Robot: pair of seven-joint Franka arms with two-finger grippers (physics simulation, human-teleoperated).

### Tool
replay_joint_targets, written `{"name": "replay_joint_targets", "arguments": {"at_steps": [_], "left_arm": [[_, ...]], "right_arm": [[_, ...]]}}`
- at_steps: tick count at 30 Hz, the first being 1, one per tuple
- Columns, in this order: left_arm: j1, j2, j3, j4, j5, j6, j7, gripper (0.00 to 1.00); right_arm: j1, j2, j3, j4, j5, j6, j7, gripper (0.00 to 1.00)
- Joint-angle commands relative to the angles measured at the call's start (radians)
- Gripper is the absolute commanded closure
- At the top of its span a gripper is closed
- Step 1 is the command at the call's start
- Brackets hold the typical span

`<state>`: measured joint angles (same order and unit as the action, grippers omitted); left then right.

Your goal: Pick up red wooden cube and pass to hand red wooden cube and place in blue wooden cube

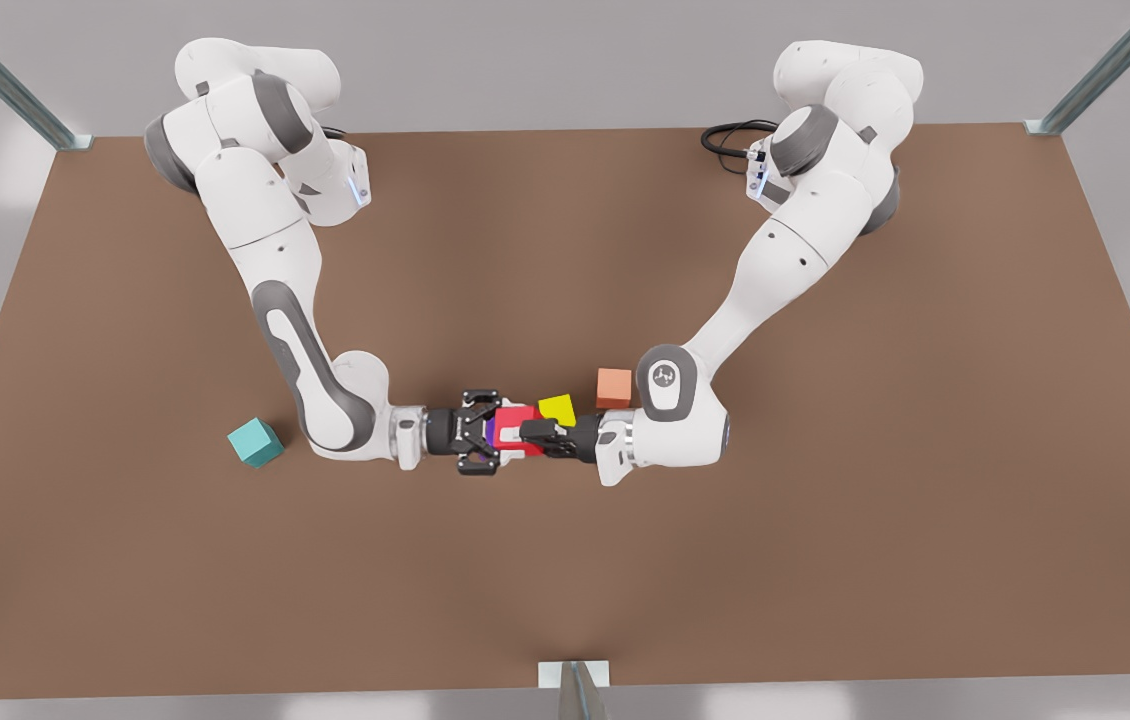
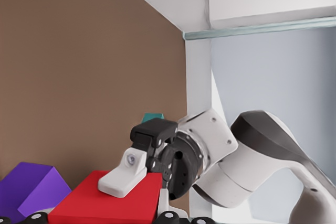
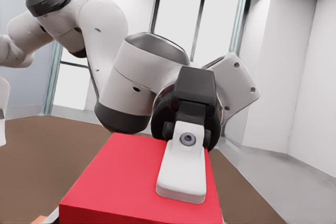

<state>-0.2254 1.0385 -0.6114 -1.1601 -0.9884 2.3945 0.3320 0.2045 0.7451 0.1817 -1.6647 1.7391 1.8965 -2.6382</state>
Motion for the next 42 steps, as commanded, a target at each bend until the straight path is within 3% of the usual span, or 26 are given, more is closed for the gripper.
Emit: {"name": "replay_joint_targets", "arguments": {"at_steps": [1,2,3,4,5,15,19,21,23,24,27,28,29,30,33,37,42], "left_arm": [[0.0,-0.002,-0.001,0.0,-0.012,0.006,0.058,0.37],[0.0,-0.002,-0.001,0.0,-0.012,0.006,0.058,0.37],[0.001,-0.002,-0.001,0.0,-0.012,0.006,0.058,0.37],[0.0,-0.002,-0.001,0.002,-0.012,0.006,0.058,0.24],[0.0,-0.002,-0.001,0.0,-0.012,0.006,0.058,0.0],[0.089,-0.041,-0.002,-0.029,0.004,-0.018,0.009,0.0],[0.307,-0.078,-0.002,-0.035,0.074,-0.299,-0.022,0.0],[0.431,-0.196,-0.002,-0.03,0.606,-0.538,-0.203,0.0],[0.432,-0.328,-0.004,-0.026,1.101,-0.744,-0.303,0.0],[0.454,-0.412,0.001,-0.024,1.218,-0.875,-0.31,0.0],[0.547,-0.491,-0.005,-0.026,1.222,-1.021,-0.323,0.0],[0.482,-0.596,0.092,-0.132,1.216,-0.988,-0.321,0.0],[0.244,-0.861,0.417,-0.459,1.047,-0.745,-0.32,0.0],[0.155,-0.919,0.453,-0.518,1.039,-0.779,-0.323,0.0],[0.13,-0.812,0.467,-0.337,1.036,-0.836,-0.321,0.0],[0.144,-0.798,0.466,-0.337,1.016,-0.827,-0.323,0.0],[0.184,-0.742,0.467,-0.26,0.967,-0.85,-0.314,0.0]], "right_arm": [[0.001,-0.001,0.001,0.0,0.0,0.001,-0.072,0.27],[0.001,-0.001,0.001,0.002,0.0,0.001,-0.074,0.48],[-0.001,-0.001,0.001,0.002,0.0,0.001,-0.074,0.52],[-0.001,-0.001,0.001,0.002,0.0,0.001,-0.074,0.52],[-0.001,-0.001,0.001,0.002,0.0,0.001,-0.074,0.52],[-0.031,-0.007,-0.021,0.023,-0.052,-0.002,-0.032,0.51],[-0.056,-0.007,-0.07,0.039,-0.223,-0.008,0.017,0.51],[-0.076,-0.019,-0.102,0.04,-0.374,-0.016,0.066,0.51],[-0.109,-0.038,-0.134,0.04,-0.559,-0.025,0.07,0.51],[-0.114,-0.056,-0.177,0.039,-0.66,-0.043,0.087,0.51],[-0.113,-0.075,-0.274,0.06,-0.858,-0.097,0.086,0.51],[-0.113,-0.075,-0.31,0.082,-0.934,-0.117,0.086,0.51],[-0.114,-0.072,-0.35,0.111,-1.009,-0.128,0.084,0.51],[-0.116,-0.069,-0.381,0.149,-1.081,-0.14,0.086,0.51],[-0.113,-0.076,-0.452,0.223,-1.222,-0.143,0.092,0.51],[-0.105,-0.079,-0.507,0.286,-1.395,-0.116,0.089,0.51],[-0.077,-0.076,-0.504,0.266,-1.544,0.108,0.089,0.51]]}}
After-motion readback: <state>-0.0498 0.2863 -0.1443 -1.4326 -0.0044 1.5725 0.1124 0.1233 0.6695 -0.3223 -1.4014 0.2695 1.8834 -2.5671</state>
